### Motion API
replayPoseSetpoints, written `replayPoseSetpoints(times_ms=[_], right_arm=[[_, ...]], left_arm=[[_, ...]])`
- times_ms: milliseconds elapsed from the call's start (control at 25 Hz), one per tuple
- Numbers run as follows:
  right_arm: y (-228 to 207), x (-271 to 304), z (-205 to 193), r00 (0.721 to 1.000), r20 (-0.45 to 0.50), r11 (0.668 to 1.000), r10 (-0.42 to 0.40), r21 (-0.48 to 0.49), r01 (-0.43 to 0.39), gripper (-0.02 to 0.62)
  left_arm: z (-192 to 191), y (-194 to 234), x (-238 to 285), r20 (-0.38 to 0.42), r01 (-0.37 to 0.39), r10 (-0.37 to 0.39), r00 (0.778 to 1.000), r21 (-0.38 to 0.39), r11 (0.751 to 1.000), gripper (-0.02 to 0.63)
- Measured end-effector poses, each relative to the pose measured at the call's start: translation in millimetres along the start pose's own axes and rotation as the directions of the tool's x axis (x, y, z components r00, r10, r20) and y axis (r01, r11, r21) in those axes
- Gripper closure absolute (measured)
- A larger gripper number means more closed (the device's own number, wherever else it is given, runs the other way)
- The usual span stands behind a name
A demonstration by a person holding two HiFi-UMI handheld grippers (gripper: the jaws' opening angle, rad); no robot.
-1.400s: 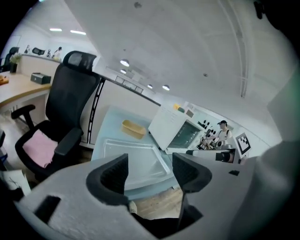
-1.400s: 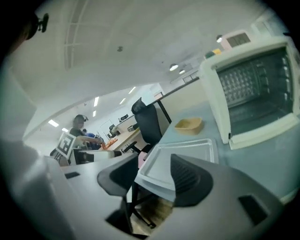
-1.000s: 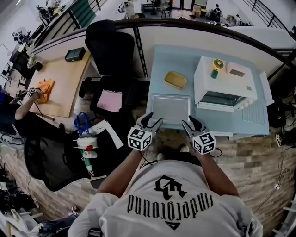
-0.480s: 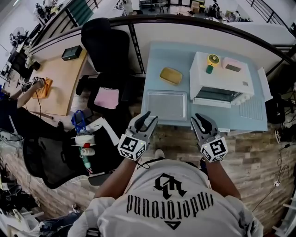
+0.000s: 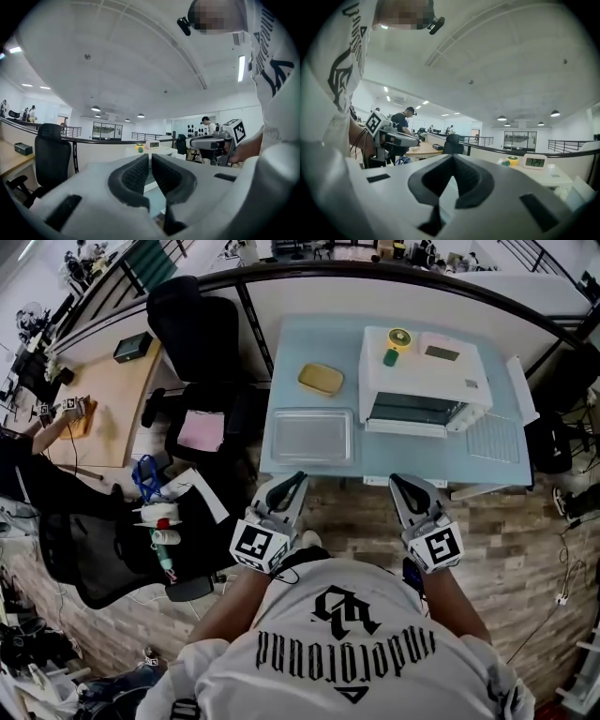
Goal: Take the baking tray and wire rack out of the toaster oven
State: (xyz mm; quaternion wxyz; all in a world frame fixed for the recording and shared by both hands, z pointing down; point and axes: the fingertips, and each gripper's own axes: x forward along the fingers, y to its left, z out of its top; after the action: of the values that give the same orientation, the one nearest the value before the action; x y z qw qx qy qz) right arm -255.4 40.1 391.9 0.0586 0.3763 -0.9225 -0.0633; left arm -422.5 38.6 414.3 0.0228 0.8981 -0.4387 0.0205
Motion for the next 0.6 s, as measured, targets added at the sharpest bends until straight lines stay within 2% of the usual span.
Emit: replayPoseSetpoints(times_ms=[120, 600], right_arm=[[-2.9, -33.2, -7.9, 1.0, -0.007, 1.0, -0.007, 0.005, 0.007, 0.592], [4.1, -164.0, -15.1, 1.0, 0.006, 1.0, -0.009, 0.024, 0.008, 0.591]], left_arm=[[0.0, -31.4, -0.1, 0.01, 0.003, -0.003, 1.0, 0.001, 1.0, 0.606], [4.6, -153.2, -19.8, 0.032, 0.011, -0.011, 0.999, -0.001, 1.0, 0.607]])
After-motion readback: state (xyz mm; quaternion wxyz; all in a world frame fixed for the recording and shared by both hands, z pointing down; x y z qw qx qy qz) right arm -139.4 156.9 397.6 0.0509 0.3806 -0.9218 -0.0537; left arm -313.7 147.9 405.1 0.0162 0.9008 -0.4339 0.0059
